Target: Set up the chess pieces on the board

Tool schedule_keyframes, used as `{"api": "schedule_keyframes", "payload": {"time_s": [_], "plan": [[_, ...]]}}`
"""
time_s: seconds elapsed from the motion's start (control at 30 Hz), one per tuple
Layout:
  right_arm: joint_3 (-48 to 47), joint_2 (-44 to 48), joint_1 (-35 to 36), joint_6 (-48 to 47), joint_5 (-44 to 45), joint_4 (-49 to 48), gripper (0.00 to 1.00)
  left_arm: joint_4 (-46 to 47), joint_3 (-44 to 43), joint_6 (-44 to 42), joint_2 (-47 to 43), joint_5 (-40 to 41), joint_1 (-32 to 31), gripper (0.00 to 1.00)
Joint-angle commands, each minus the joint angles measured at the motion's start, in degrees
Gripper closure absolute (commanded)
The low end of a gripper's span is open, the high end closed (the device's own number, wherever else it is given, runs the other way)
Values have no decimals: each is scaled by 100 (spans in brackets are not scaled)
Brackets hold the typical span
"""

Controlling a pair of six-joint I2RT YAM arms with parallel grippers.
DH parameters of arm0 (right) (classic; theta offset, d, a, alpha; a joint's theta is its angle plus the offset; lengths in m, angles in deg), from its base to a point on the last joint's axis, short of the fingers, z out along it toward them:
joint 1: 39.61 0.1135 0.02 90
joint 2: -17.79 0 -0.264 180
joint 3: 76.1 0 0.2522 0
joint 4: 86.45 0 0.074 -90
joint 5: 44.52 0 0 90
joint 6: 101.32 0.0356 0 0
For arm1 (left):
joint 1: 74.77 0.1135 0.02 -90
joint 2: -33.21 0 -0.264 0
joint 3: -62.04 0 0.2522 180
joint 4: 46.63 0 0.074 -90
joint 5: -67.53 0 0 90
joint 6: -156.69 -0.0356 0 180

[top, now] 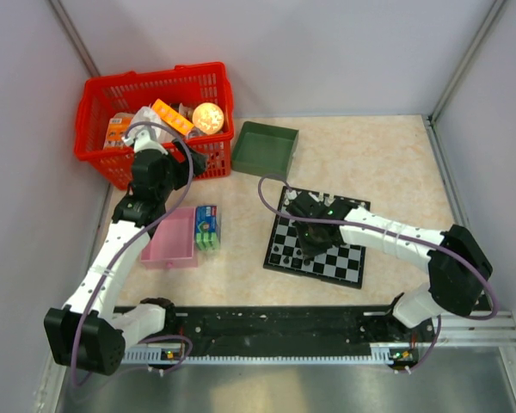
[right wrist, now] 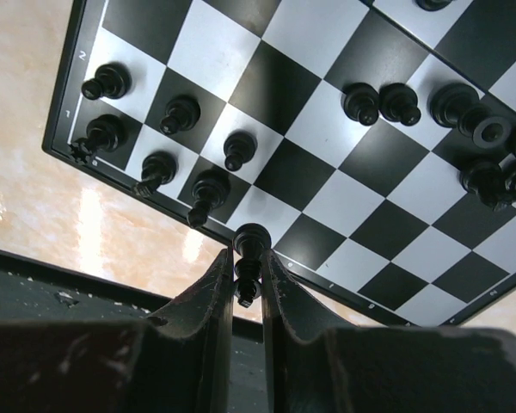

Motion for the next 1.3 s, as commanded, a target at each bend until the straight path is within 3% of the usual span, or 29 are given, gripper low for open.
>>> {"api": "schedule_keyframes", "payload": {"time_s": [0.0,0.8,0.87,1.07,1.27], "plan": [[55,-31,89,76,20,-284,89,289,18,12,-168,-28,24,3],[266,-207,124,67,63,-478,87,263,18,56,-159,-63,24,3],[275,-215,124,50,55,-469,83,263,18,47,-150,-72,24,3],[292,-163,124,49,46,-469,82,263,18,65,-142,-89,24,2],[187,-154,124,23,20,-408,72,271,9,74,-133,-124,24,3]]}}
